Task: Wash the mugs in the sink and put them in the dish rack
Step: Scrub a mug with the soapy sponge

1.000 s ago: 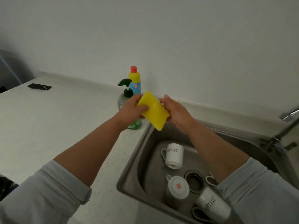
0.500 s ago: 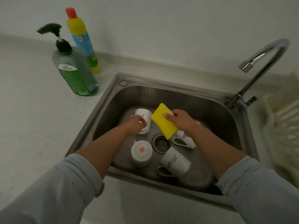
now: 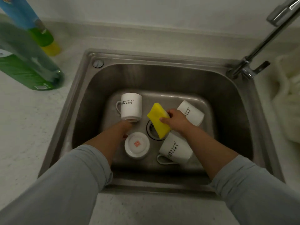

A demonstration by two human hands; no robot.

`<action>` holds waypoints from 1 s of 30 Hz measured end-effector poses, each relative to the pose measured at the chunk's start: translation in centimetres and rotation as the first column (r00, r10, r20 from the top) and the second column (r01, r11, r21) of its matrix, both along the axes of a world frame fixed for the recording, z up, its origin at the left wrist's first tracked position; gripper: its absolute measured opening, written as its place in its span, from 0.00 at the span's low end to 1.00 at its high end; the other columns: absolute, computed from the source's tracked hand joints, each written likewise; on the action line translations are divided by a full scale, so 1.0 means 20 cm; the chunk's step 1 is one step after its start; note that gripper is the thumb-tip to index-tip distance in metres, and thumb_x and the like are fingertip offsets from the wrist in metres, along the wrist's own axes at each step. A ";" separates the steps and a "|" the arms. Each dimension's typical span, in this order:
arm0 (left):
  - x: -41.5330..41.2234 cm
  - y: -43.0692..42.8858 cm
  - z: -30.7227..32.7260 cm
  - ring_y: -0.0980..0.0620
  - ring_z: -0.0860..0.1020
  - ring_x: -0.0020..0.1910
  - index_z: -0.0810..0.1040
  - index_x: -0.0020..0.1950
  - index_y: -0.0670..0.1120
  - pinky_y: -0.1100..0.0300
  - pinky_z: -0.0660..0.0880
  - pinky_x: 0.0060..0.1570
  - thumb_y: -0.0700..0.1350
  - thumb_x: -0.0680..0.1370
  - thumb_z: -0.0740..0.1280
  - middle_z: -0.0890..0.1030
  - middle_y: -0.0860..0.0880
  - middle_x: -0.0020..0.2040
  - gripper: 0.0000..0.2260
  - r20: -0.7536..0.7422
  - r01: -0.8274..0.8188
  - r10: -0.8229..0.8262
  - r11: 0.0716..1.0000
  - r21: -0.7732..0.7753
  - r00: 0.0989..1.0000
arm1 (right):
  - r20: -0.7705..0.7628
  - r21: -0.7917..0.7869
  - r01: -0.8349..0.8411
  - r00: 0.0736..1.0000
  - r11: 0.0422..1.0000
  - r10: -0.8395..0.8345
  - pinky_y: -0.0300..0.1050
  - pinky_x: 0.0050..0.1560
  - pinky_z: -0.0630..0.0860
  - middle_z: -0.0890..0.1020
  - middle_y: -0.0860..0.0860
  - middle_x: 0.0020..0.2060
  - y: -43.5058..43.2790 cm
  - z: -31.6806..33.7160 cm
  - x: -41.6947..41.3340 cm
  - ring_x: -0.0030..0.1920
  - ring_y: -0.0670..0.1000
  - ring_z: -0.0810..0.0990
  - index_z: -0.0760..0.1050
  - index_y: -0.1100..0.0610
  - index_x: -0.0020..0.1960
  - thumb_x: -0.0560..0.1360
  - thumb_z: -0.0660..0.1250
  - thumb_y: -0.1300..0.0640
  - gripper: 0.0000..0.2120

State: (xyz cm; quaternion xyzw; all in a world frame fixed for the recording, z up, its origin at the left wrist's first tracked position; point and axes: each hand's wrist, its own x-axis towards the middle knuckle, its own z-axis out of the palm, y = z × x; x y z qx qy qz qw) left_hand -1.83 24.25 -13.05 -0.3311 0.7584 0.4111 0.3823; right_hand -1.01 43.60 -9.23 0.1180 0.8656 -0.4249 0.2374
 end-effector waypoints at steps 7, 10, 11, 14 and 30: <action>-0.01 0.00 -0.11 0.46 0.68 0.30 0.66 0.34 0.39 0.55 0.70 0.35 0.35 0.79 0.59 0.69 0.41 0.33 0.13 0.121 0.240 -0.222 0.956 -0.166 0.967 | 0.053 -0.014 0.085 0.995 0.996 -0.084 0.49 0.54 0.71 0.76 0.57 0.55 -0.01 -0.08 0.01 0.57 0.56 0.74 0.71 0.61 0.63 0.75 0.68 0.55 0.19; -0.01 0.00 -0.11 0.49 0.68 0.30 0.67 0.34 0.38 0.59 0.70 0.30 0.33 0.80 0.56 0.72 0.42 0.27 0.13 0.167 0.110 -0.101 0.993 -0.047 0.981 | 0.055 -0.034 0.112 0.992 0.993 -0.110 0.46 0.51 0.71 0.74 0.54 0.50 -0.01 -0.10 0.02 0.52 0.53 0.73 0.72 0.62 0.61 0.75 0.68 0.56 0.17; 0.00 0.00 -0.09 0.51 0.68 0.29 0.67 0.35 0.38 0.61 0.69 0.27 0.33 0.80 0.54 0.73 0.43 0.21 0.14 0.185 0.061 -0.062 0.998 0.012 0.981 | 0.056 -0.040 0.120 0.991 0.992 -0.118 0.45 0.49 0.70 0.74 0.54 0.49 -0.01 -0.11 0.03 0.51 0.53 0.73 0.72 0.62 0.60 0.75 0.68 0.56 0.17; 0.04 0.02 0.00 0.53 0.73 0.20 0.67 0.38 0.39 0.63 0.69 0.25 0.33 0.80 0.53 0.74 0.45 0.22 0.12 0.171 -0.033 0.006 0.987 0.157 0.985 | 0.060 -0.028 0.126 0.990 0.992 -0.124 0.45 0.49 0.70 0.74 0.55 0.49 0.00 -0.10 0.04 0.50 0.52 0.73 0.72 0.62 0.60 0.75 0.68 0.56 0.16; 0.15 0.08 0.36 0.46 0.73 0.40 0.71 0.28 0.49 0.59 0.68 0.39 0.44 0.77 0.64 0.75 0.44 0.37 0.16 -0.604 0.241 -0.259 0.964 -0.113 0.753 | -0.286 -0.224 0.203 0.921 0.953 -0.263 0.40 0.44 0.69 0.76 0.50 0.44 0.08 0.20 0.15 0.46 0.48 0.74 0.71 0.53 0.44 0.69 0.72 0.64 0.13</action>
